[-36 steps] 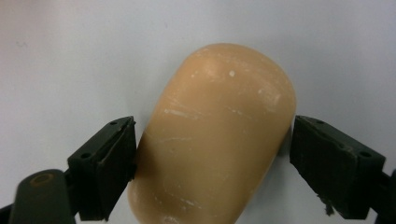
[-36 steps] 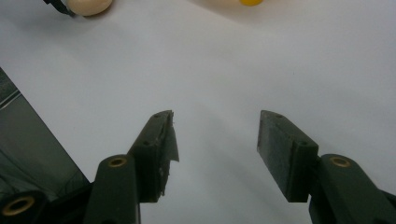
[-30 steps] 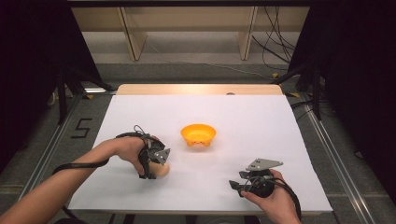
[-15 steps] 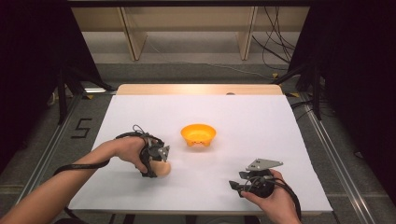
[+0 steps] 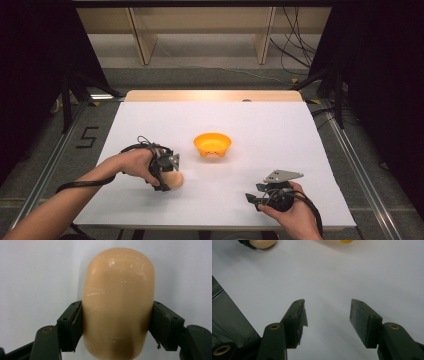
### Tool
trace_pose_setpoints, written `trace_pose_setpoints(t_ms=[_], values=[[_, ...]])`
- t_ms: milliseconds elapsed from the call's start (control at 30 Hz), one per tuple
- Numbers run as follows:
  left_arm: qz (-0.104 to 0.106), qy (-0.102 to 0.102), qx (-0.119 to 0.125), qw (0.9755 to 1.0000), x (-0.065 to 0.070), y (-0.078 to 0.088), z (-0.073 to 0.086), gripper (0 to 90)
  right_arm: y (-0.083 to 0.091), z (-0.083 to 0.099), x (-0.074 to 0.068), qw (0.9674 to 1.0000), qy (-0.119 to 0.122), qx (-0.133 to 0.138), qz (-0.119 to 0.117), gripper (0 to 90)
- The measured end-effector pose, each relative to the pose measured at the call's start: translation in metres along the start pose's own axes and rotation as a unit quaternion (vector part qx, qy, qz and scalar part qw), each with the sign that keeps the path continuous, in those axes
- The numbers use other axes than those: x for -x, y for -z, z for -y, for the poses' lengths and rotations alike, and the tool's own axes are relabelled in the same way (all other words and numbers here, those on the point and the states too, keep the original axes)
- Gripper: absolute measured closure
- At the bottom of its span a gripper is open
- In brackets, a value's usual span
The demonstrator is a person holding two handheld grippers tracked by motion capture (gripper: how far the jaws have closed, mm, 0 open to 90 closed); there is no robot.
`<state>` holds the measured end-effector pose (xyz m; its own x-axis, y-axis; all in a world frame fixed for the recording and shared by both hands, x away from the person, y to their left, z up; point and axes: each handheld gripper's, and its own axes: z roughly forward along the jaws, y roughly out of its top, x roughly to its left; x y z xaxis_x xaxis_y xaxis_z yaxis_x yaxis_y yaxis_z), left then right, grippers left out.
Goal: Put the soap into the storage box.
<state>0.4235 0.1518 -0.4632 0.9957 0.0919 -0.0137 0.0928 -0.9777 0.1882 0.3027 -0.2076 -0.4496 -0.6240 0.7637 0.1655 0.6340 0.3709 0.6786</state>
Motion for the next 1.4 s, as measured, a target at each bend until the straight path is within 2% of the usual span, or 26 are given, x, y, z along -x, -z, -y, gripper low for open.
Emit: trace_pose_setpoints(t_ms=[67,167,233,333,367,400,433,467,533,633,700,800,833,900,967,1000,1033,1133,1233,1267,1300,1400], values=[[0.004,0.01,-0.001,0.9999,0.002,0.0,0.001,32.1,0.0,0.0,0.0,1.0,0.0,0.0,0.0,46.5],[0.002,0.011,0.0,0.9999,0.002,0.001,0.001,32.1,0.002,-0.001,0.001,0.9999,0.003,-0.011,0.0,46.5],[-0.001,0.013,0.004,0.9999,0.002,0.002,0.002,32.1,0.0,0.0,0.0,1.0,-0.001,0.001,0.0,46.5],[-0.001,0.015,0.006,0.9999,0.002,0.003,0.003,32.2,0.0,0.0,0.0,1.0,-0.001,0.001,0.0,46.4],[-0.007,0.015,0.007,0.9998,0.002,0.004,0.003,32.2,0.001,-0.001,0.0,1.0,0.001,-0.006,-0.003,46.4],[-0.005,0.016,0.007,0.9998,0.002,0.005,0.004,32.2,0.002,-0.001,0.0,0.9999,0.003,-0.013,0.005,46.4],[-0.005,0.015,0.007,0.9998,0.002,0.005,0.004,32.2,0.002,-0.001,0.0,0.9999,0.003,-0.01,0.002,46.3],[-0.001,0.025,0.01,0.9996,0.003,0.006,0.004,32.2,0.001,-0.001,0.002,0.9999,0.011,-0.002,0.001,46.4],[-0.004,0.026,0.013,0.9996,0.002,0.007,0.005,32.2,0.0,0.0,0.0,1.0,0.001,0.006,0.0,46.4],[-0.012,0.024,0.019,0.9995,0.001,0.01,0.006,32.2,-0.001,0.0,0.0,0.9999,0.002,0.016,-0.001,46.3],[-0.013,0.025,0.025,0.9993,0.001,0.011,0.007,32.2,0.0,0.0,0.002,0.9999,0.01,0.014,-0.002,46.3],[-0.016,0.027,0.029,0.9991,0.001,0.013,0.009,32.3,0.0,-0.001,0.002,0.9999,0.009,0.013,-0.002,46.3],[-0.016,0.027,0.029,0.9991,0.001,0.013,0.009,32.2,-0.003,0.0,0.002,0.9995,0.008,0.029,-0.004,46.2],[-0.02,0.032,0.032,0.9988,0.0,0.014,0.011,32.3,0.001,-0.001,0.001,1.0,0.004,0.004,-0.001,46.2],[-0.02,0.035,0.035,0.9986,0.0,0.015,0.011,32.3,0.002,-0.001,0.001,1.0,0.002,0.003,0.0,46.1],[-0.022,0.038,0.038,0.9983,0.001,0.016,0.013,32.3,0.0,0.0,0.002,0.9999,0.006,0.015,-0.001,46.1],[-0.024,0.036,0.039,0.9983,0.0,0.016,0.013,32.3,0.002,-0.001,0.001,1.0,0.002,0.002,0.0,46.2],[-0.026,0.04,0.043,0.998,0.001,0.018,0.015,32.3,0.001,-0.001,0.002,0.9999,0.012,0.007,-0.001,46.1],[-0.029,0.046,0.049,0.9973,0.001,0.019,0.016,32.3,0.002,-0.001,0.001,1.0,0.002,0.001,-0.001,46.0],[-0.029,0.048,0.051,0.9971,0.001,0.02,0.016,32.3,0.002,-0.001,0.001,1.0,0.001,0.003,0.0,46.0],[-0.029,0.048,0.052,0.9971,0.0,0.02,0.016,32.3,0.001,-0.001,0.002,0.9999,0.011,0.01,-0.003,46.0],[-0.036,0.052,0.061,0.9962,0.001,0.022,0.017,32.3,0.002,-0.001,0.001,1.0,0.003,0.007,0.002,45.9]])
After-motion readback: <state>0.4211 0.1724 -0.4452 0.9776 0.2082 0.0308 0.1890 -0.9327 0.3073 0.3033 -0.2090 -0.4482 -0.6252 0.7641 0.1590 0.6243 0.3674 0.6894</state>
